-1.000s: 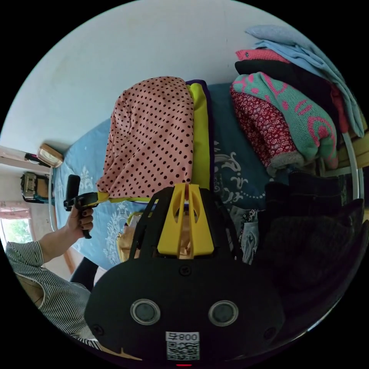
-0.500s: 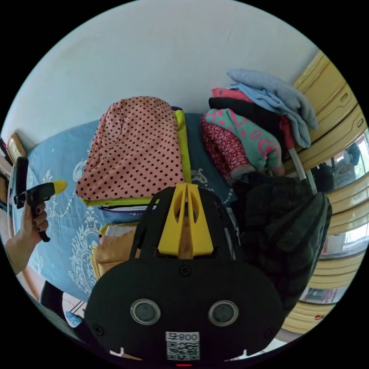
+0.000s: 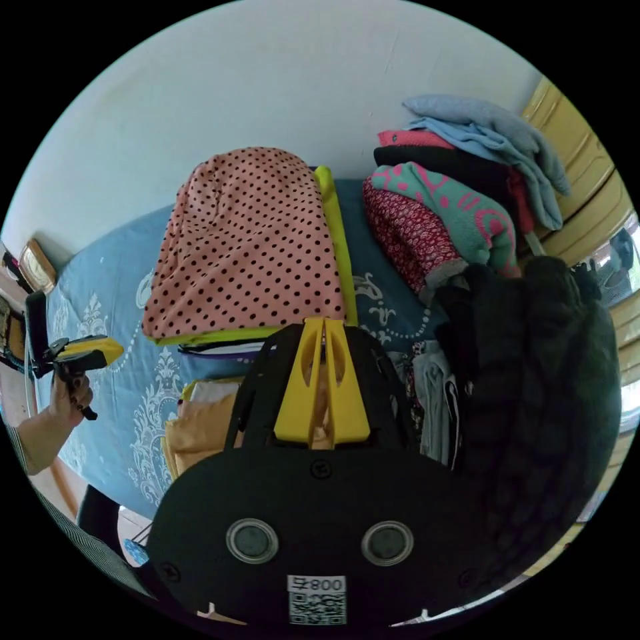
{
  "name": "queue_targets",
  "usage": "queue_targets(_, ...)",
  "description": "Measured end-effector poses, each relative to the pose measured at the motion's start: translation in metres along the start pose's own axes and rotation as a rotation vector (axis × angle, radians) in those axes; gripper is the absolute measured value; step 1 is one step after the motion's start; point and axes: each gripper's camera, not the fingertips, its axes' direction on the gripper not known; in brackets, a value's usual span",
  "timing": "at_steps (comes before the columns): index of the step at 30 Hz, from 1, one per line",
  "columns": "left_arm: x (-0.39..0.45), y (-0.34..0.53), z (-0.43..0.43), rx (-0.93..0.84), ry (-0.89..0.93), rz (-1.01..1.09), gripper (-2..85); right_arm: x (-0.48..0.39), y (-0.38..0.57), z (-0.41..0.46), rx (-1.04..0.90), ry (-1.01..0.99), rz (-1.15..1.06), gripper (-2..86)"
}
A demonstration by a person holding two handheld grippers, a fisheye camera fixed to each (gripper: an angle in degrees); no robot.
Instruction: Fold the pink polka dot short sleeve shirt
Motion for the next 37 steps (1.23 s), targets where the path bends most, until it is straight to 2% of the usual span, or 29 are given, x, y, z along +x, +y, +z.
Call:
queue_targets(4, 0.017, 0.114, -0.003, -0.167, -0.057, -0.024, 0.2, -0.016, 0.069, -0.037, 0.052, -0.065, 0.013, 0.1)
queue_targets(8, 0.056, 0.220, -0.004, -0.343, -0.212, 0.001, 0.2, -0.048, 0.134, -0.048, 0.003, -0.137, 0.018, 0.2)
queue_targets(14, 0.102, 0.307, 0.014, -0.511, -0.397, 0.079, 0.1, -0.079, 0.194, -0.051, -0.042, -0.243, 0.078, 1.1)
queue_targets(19, 0.121, 0.333, 0.002, -0.468, -0.343, 0.077, 0.1, -0.104, 0.224, -0.069, -0.008, -0.293, 0.071, 3.9)
queue_targets(26, 0.168, 0.358, -0.020, -0.448, -0.304, 0.184, 0.1, -0.150, 0.265, -0.074, -0.011, -0.126, 0.038, 6.1)
queue_targets(33, 0.210, 0.386, -0.049, -0.357, -0.253, 0.195, 0.1, -0.175, 0.302, -0.083, 0.042, -0.047, 0.071, 5.7)
queue_targets(37, 0.281, 0.420, -0.083, -0.314, -0.300, 0.203, 0.1, -0.194, 0.339, -0.124, 0.082, -0.076, 0.086, 3.2)
